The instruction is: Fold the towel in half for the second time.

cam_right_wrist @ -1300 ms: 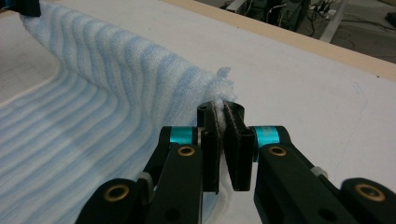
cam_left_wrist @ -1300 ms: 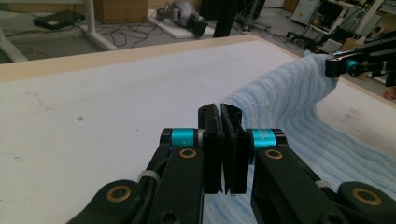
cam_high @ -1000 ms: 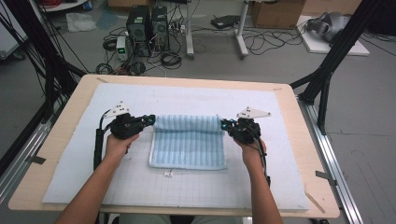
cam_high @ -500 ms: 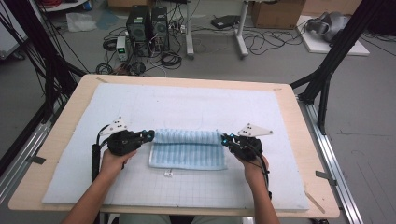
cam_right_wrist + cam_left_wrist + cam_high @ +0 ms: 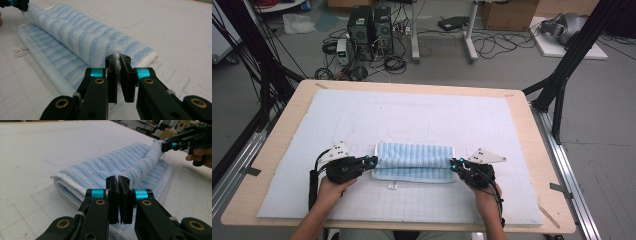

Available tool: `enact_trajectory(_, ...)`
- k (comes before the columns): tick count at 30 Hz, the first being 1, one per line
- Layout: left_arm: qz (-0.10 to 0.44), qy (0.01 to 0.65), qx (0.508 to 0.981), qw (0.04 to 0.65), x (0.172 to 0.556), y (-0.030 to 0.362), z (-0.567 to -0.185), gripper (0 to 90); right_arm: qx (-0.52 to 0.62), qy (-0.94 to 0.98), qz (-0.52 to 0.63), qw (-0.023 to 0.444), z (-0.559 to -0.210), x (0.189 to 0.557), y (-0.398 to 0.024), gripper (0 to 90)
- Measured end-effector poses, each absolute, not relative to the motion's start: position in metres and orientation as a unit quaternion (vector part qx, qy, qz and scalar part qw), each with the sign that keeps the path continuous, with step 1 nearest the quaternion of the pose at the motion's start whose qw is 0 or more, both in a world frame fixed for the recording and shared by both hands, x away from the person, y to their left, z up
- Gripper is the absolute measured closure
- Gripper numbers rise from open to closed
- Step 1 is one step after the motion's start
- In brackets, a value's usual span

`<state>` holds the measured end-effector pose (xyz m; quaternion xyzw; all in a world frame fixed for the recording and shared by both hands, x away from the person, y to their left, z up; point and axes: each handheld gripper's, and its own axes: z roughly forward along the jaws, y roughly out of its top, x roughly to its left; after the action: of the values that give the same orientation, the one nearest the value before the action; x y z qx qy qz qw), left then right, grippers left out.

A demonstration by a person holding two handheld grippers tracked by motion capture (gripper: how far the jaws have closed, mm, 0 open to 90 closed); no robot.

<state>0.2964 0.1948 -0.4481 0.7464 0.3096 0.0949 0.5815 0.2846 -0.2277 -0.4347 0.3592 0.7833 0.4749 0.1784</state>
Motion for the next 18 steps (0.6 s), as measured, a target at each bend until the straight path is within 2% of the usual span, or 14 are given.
enact_trajectory(12,0.084,0.299,0.757,0.574,0.287,0.196,-0.449,84.4,0.35,0.794,0.459,0.19,-0.44,0.269,-0.227,82.1)
enact_trajectory(13,0.079,0.307,0.754,0.575,0.287,0.196,-0.448,79.5,0.354,0.793,0.459,0.189,-0.44,0.267,-0.228,78.2)
enact_trajectory(15,0.068,0.329,0.743,0.579,0.289,0.198,-0.446,58.2,0.367,0.78,0.471,0.19,-0.438,0.265,-0.232,64.9)
enact_trajectory(16,0.067,0.328,0.74,0.583,0.289,0.2,-0.444,53.2,0.377,0.771,0.479,0.185,-0.436,0.264,-0.235,61.4)
enact_trajectory(18,0.083,0.325,0.735,0.59,0.289,0.202,-0.439,51.5,0.381,0.764,0.485,0.188,-0.433,0.262,-0.241,59.4)
